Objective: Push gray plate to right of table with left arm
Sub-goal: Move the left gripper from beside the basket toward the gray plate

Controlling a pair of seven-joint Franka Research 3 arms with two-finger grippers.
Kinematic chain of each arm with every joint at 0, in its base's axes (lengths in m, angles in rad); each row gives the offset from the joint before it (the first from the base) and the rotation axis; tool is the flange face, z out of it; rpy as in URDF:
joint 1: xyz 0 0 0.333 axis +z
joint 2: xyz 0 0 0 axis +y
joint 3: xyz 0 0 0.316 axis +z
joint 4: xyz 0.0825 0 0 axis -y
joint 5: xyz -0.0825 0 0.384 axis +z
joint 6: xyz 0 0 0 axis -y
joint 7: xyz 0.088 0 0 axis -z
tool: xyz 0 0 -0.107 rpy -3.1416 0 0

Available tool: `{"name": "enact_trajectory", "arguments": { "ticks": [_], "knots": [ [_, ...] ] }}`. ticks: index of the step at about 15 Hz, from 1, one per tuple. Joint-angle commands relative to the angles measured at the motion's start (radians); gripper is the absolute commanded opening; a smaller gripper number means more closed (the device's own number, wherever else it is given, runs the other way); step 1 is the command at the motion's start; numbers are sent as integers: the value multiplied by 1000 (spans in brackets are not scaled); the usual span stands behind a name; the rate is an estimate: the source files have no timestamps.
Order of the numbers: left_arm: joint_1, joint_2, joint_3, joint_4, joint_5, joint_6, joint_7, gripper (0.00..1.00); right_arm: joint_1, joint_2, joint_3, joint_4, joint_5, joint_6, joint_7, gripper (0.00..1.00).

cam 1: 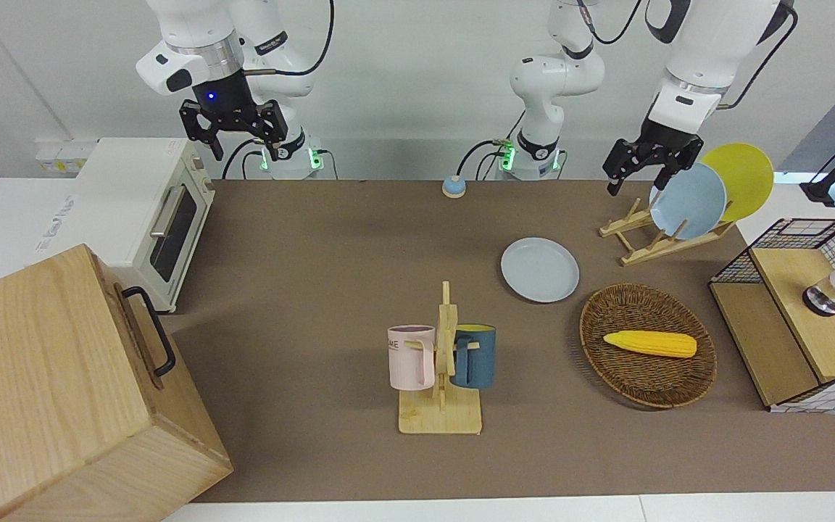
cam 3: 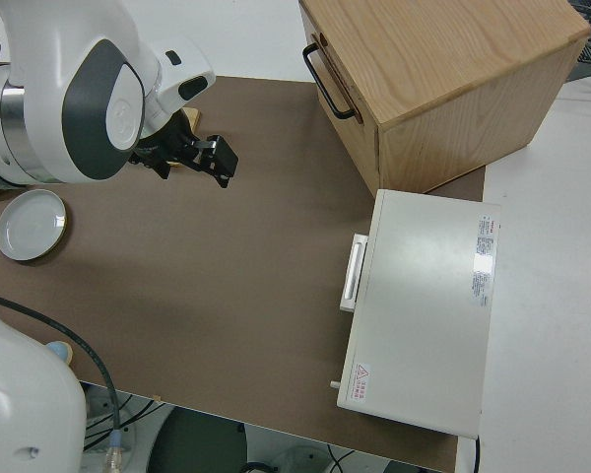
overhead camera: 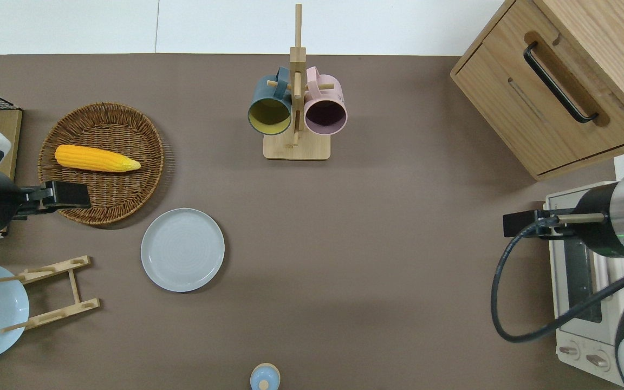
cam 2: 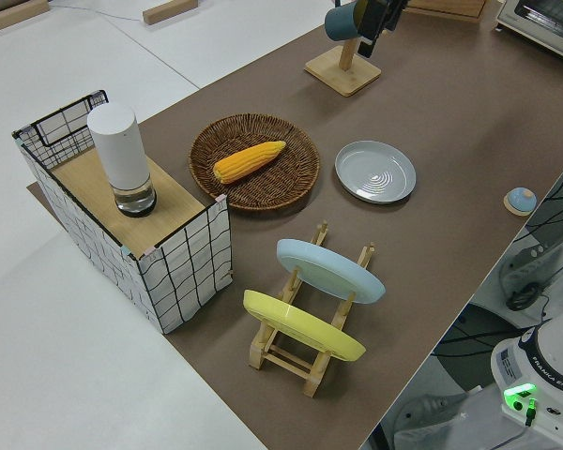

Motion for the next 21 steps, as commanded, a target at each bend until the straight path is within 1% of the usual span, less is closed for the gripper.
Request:
{"name": "enact_trajectory", "arguments": {
  "ticks": [1,10,12,14,15,17,19,21],
  "knots": [
    [29,4,-13,17,20,-55,25,991,-25,-27,15,-27,22,0,10,996],
    [29,-4,-16,16,20,-101,19,991,-25,-27,15,-27,22,0,10,996],
    [31,-4,-15,-4,20,-92,30,991,-25,-27,15,-27,22,0,10,996],
    [31,-2,-9,-51,20,-75,34,991,-25,-27,15,-27,22,0,10,996],
    [31,-2,-2,-96,20,-56,34,991,-25,-27,15,-27,22,0,10,996],
    [31,-2,-2,-180,20,21,36,989,-25,-27,15,-27,22,0,10,996],
    [37,-2,-2,-284,20,125,33,985,-25,-27,15,-27,22,0,10,996],
    [37,2,-4,-323,17,144,27,983,-25,-27,15,-27,22,-1,10,996]
  ]
}}
